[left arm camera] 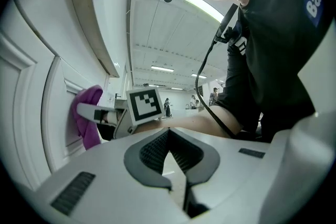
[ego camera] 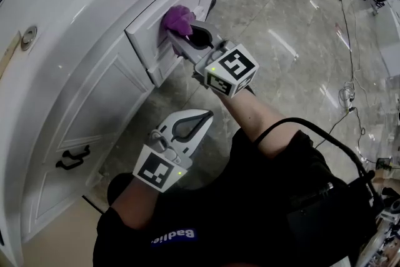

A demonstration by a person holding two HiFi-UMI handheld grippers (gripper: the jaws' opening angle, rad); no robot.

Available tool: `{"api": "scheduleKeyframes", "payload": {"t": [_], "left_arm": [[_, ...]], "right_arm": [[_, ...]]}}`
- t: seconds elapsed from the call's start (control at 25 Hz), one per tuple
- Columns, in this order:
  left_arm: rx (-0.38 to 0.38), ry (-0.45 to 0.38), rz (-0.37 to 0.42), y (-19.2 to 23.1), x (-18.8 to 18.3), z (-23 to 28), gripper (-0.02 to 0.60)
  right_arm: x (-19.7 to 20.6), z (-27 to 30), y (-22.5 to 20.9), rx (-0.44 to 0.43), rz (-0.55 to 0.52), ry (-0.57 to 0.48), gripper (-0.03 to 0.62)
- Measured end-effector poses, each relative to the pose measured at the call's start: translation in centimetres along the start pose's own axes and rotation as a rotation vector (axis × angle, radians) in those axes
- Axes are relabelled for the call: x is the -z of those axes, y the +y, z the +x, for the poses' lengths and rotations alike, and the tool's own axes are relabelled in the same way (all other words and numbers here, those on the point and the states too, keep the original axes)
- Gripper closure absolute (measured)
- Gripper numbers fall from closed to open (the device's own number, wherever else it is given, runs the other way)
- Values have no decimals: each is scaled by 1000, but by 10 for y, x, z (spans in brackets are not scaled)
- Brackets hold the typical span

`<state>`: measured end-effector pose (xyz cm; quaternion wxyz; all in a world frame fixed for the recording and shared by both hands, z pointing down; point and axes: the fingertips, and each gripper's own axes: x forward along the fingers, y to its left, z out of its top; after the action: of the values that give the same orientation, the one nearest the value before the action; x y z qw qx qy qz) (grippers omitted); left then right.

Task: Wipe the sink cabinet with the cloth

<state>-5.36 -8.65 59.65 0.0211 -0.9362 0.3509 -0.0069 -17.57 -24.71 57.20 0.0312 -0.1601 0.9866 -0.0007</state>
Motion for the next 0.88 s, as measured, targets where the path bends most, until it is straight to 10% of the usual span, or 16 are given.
{"api": "scheduleKeyframes", "payload": {"t": [0.24, 0.56, 0.88], "left_arm": [[-5, 2, 1, 4, 3, -2, 581], [3, -13, 4, 5, 4, -1, 581], [21, -22, 8, 4, 3, 0, 581]], "right_arm": [[54, -1, 2, -11, -26, 92, 526], [136, -23, -5, 8, 206, 286, 526], [-11, -18, 15, -112, 98, 29, 526]]}}
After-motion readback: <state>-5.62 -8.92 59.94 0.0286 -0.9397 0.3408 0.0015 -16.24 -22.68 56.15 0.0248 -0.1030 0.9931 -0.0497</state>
